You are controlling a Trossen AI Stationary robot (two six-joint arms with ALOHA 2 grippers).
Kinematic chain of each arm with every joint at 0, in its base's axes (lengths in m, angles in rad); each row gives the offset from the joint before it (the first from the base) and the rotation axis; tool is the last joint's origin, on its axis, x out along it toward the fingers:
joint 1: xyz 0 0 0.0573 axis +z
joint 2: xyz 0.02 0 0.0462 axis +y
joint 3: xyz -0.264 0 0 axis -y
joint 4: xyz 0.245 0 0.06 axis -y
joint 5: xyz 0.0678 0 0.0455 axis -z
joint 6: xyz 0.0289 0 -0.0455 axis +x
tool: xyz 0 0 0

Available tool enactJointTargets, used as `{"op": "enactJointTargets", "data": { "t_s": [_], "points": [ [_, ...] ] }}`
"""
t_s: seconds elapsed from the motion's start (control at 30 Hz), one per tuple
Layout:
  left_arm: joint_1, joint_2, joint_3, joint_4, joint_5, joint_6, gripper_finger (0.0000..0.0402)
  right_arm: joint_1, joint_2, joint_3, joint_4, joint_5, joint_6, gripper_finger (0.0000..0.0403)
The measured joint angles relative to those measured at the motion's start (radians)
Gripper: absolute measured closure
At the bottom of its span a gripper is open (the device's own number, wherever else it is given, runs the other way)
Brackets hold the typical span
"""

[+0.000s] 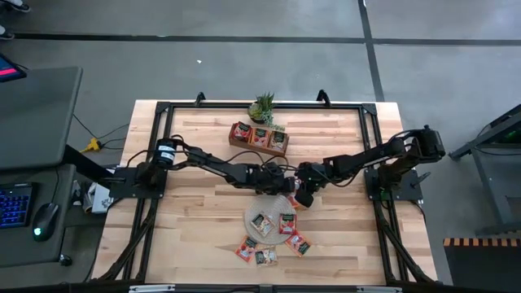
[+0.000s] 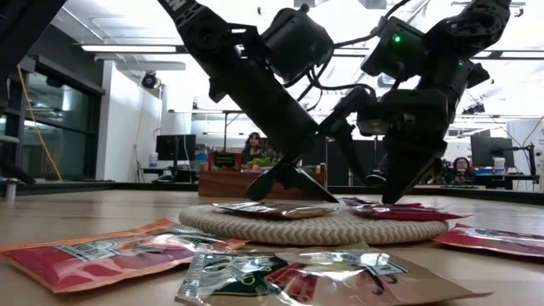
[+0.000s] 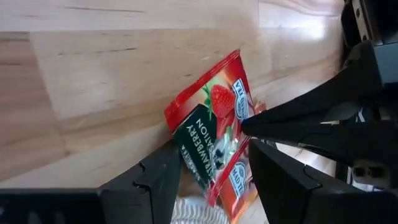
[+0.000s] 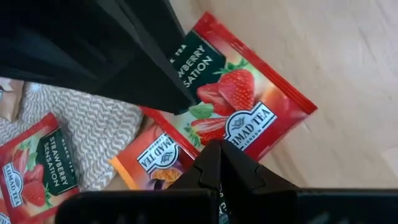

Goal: Pick & Place Tea
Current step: Put the red tea bag into the left section of the wooden organizer

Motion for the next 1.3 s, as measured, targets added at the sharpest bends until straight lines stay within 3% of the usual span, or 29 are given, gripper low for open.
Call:
{"op": "enactJointTargets", "data": {
  "t_s": [0.27, 0.63, 1.3],
  "points": [
    [0.000, 0.003, 0.012, -0.027, -0.046, 0.022, 0.0232, 0.001, 0.000, 0.000, 0.001, -0.016, 0.001, 0.0403],
    [0.001, 0.003, 0.011, -0.033, -0.048, 0.098, 0.0393, 0.003, -0.001, 0.000, 0.001, -0.031, 0.001, 0.0403],
    [0.001, 0.003, 0.011, -0.020, -0.074, 0.155, 0.0401, 0.003, -0.025, 0.002, -0.002, -0.057, -0.010, 0.0403]
  ]
}}
